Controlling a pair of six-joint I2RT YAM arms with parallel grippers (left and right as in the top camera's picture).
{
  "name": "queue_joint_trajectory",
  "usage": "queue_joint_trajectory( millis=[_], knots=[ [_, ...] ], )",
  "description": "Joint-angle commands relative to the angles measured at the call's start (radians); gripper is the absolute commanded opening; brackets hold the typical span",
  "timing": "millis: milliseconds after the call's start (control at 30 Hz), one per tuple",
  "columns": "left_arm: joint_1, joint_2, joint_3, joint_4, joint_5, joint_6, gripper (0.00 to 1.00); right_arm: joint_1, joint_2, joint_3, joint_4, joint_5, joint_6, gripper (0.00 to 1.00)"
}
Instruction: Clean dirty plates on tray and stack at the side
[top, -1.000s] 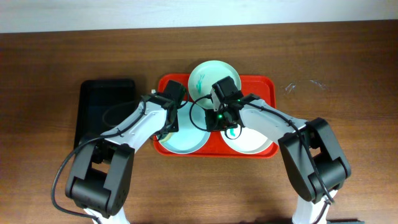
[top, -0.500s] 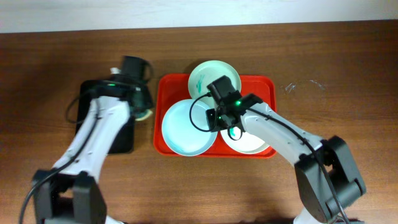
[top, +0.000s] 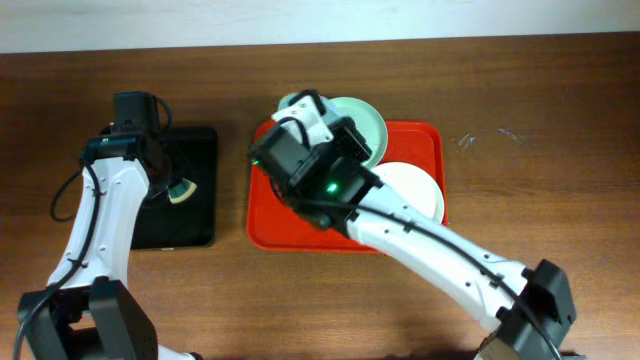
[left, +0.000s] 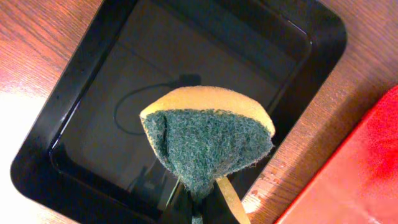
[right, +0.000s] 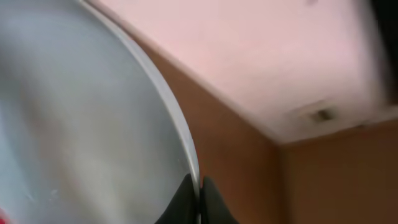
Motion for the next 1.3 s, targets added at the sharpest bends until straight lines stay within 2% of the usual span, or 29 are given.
queue_joint_trajectory(
  millis=[0,200,300,400,500,633,667,700,767,867,933,1100,1267],
  knots=[
    [0.003,-0.013,0.014,-0.002,0.012,0.01,0.0,0.045,-0.023,0.023,0.087,0.278,-0.325,0.04],
    [0.002,-0.013,0.014,-0.001,0.012,0.01,0.0,0.09,-0.023,0.023,0.31,0.378,-0.689,0.04],
    [0.002,-0.013,0.014,-0.001,0.012,0.01,0.0,0.111,-0.023,0.023,0.404,0.419,-0.723,0.04],
    [0.002,-0.013,0.014,0.001,0.012,0.01,0.0,0.116,-0.022,0.001,0.331,0.351,-0.491,0.04],
    [0.002,-0.013,0.014,0.0,0.012,0.01,0.0,0.089,-0.012,-0.055,0.13,0.002,-0.341,0.04],
    [0.002,-0.013,0.014,-0.002,0.012,0.01,0.0,0.035,-0.01,-0.089,0.108,-0.09,0.03,0.04],
    [0.002,-0.013,0.014,-0.002,0.012,0.01,0.0,0.022,-0.017,-0.087,0.108,-0.138,0.063,0.04],
    [0.002,-0.013,0.014,-0.002,0.012,0.01,0.0,-0.007,-0.031,-0.08,0.108,-0.274,0.081,0.04],
    [0.002,-0.013,0.014,-0.002,0.012,0.01,0.0,-0.079,-0.06,-0.07,0.108,-0.575,0.081,0.04],
    [0.002,-0.013,0.014,-0.001,0.012,0.01,0.0,-0.313,-0.095,-0.069,0.091,-1.13,0.082,0.04],
    [0.002,-0.013,0.014,-0.001,0.012,0.01,0.0,-0.469,-0.088,-0.069,0.031,-1.334,0.082,0.04],
    [0.002,-0.013,0.014,0.001,0.012,0.01,0.0,-0.832,-0.038,-0.071,-0.131,-1.521,0.081,0.04],
    [0.002,-0.013,0.014,0.002,0.012,0.01,0.0,-1.137,0.03,-0.072,-0.185,-1.546,0.077,0.04]
  ],
)
